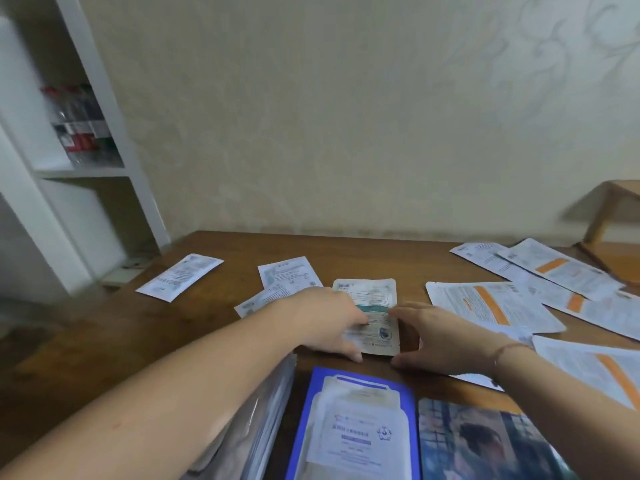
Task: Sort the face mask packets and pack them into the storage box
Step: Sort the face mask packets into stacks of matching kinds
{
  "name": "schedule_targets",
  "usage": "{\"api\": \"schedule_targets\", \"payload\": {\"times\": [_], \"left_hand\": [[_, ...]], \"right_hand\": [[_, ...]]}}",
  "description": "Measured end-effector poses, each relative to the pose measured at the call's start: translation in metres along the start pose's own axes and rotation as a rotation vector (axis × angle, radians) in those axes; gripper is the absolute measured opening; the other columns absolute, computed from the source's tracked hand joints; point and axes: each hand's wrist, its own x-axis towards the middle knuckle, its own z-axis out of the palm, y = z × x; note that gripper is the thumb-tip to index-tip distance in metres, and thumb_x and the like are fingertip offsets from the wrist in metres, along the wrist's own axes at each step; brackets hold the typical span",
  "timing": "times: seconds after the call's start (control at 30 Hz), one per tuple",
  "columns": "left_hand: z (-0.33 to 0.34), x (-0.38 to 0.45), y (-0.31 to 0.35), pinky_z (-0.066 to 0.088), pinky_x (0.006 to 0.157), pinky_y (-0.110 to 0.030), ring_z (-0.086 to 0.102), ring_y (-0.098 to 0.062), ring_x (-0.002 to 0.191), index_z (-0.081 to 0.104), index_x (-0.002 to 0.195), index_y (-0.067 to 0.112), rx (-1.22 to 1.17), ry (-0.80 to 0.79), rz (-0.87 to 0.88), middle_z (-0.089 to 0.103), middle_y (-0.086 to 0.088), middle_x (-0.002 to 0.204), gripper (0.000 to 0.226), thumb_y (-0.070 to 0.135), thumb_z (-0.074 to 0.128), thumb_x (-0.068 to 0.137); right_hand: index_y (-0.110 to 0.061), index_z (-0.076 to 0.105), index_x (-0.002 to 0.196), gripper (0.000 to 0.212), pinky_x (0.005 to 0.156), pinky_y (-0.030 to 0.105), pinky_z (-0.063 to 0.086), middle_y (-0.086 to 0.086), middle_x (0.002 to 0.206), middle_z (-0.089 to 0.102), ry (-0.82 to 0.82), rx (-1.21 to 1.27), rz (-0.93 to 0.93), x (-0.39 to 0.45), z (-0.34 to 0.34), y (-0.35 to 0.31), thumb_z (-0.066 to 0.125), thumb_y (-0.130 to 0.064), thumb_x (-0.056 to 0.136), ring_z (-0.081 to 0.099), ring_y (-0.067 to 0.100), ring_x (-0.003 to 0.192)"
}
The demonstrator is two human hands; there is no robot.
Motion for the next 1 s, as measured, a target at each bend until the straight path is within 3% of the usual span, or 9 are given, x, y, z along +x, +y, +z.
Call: {"api": "schedule_targets", "payload": {"times": [0.1,0.2,0.3,0.37,0.47,0.53,0.67,0.8,1.0], "left_hand": [[-0.003,-0.009,0.003,0.05,0.072,-0.037,0.062,-0.023,0.091,0.064,0.111,0.025,0.19,0.15,0.126,0.066,0.001,0.105,0.033,0.047,0.044,0.098],[-0.007,-0.02,0.0,0.047,0.055,-0.03,0.064,-0.024,0.069,0.07,0.088,0.019,0.209,0.486,0.181,0.068,0.002,0.082,0.032,0.03,0.042,0.096],[-0.026,-0.036,-0.013,0.049,0.052,-0.028,0.064,-0.021,0.062,0.073,0.082,0.021,-0.133,0.919,0.087,0.07,0.006,0.076,0.027,0.029,0.049,0.092],[-0.051,-0.042,-0.017,0.052,0.057,-0.033,0.064,-0.021,0.066,0.073,0.086,0.02,-0.439,1.003,-0.071,0.071,0.004,0.076,0.022,0.028,0.055,0.096],[-0.082,-0.033,-0.021,0.048,0.067,-0.027,0.064,-0.015,0.072,0.072,0.086,0.013,-0.889,0.933,-0.28,0.074,-0.003,0.083,0.019,0.021,0.06,0.097],[-0.093,-0.025,-0.022,0.046,0.075,-0.029,0.062,-0.016,0.078,0.073,0.088,0.012,-1.049,0.83,-0.33,0.074,-0.012,0.091,0.018,0.021,0.06,0.098],[-0.1,-0.016,-0.019,0.049,0.089,-0.031,0.063,-0.014,0.083,0.073,0.09,0.012,-1.147,0.73,-0.358,0.074,-0.008,0.095,0.011,0.017,0.065,0.095],[-0.11,-0.009,0.013,0.048,0.081,-0.024,0.06,-0.012,0.077,0.071,0.083,0.015,-1.225,0.624,-0.267,0.069,-0.005,0.083,0.008,0.011,0.07,0.09],[-0.122,0.036,0.134,0.051,0.071,-0.022,0.061,-0.009,0.069,0.07,0.084,0.014,-1.319,0.321,0.093,0.068,-0.002,0.075,0.009,0.006,0.073,0.086]], "right_hand": [[-0.03,0.024,0.152,0.093,0.117,0.026,0.023,-0.01,0.158,0.023,0.014,0.033,-0.031,-0.001,0.003,0.01,0.071,-0.057,0.077,0.022,0.011,0.145],[-0.032,0.013,0.154,0.105,0.117,0.025,0.012,-0.01,0.161,0.014,0.098,0.109,-0.031,-0.007,-0.001,0.021,0.077,-0.052,0.073,0.002,0.009,0.149],[-0.03,0.009,0.154,0.112,0.107,0.024,0.03,-0.004,0.155,0.03,0.362,0.411,0.073,-0.004,-0.006,0.028,0.084,-0.038,0.071,0.029,0.017,0.143],[-0.026,0.02,0.153,0.111,0.099,0.031,0.042,-0.002,0.142,0.048,0.421,0.837,0.172,-0.003,-0.009,0.028,0.088,-0.036,0.065,0.048,0.02,0.129],[-0.01,0.054,0.133,0.072,0.089,0.038,0.055,0.008,0.118,0.07,0.179,1.354,0.082,-0.008,-0.01,0.025,0.084,-0.029,0.071,0.067,0.025,0.108],[-0.003,0.066,0.116,0.044,0.077,0.035,0.059,0.016,0.107,0.073,0.14,1.443,0.02,-0.017,-0.012,0.016,0.074,-0.021,0.077,0.072,0.026,0.093],[0.001,0.069,0.108,0.027,0.058,0.026,0.059,0.021,0.101,0.073,0.195,1.425,0.06,-0.04,-0.018,0.006,0.066,-0.01,0.084,0.072,0.022,0.077],[-0.012,0.064,0.116,0.039,0.053,0.026,0.058,0.021,0.096,0.074,0.341,1.37,0.075,-0.108,-0.029,0.008,0.068,-0.009,0.078,0.072,0.027,0.076],[-0.029,0.066,0.118,0.053,0.039,0.025,0.051,0.017,0.074,0.072,0.721,1.394,0.291,-0.254,-0.004,0.028,0.066,-0.004,0.071,0.06,0.019,0.046]]}}
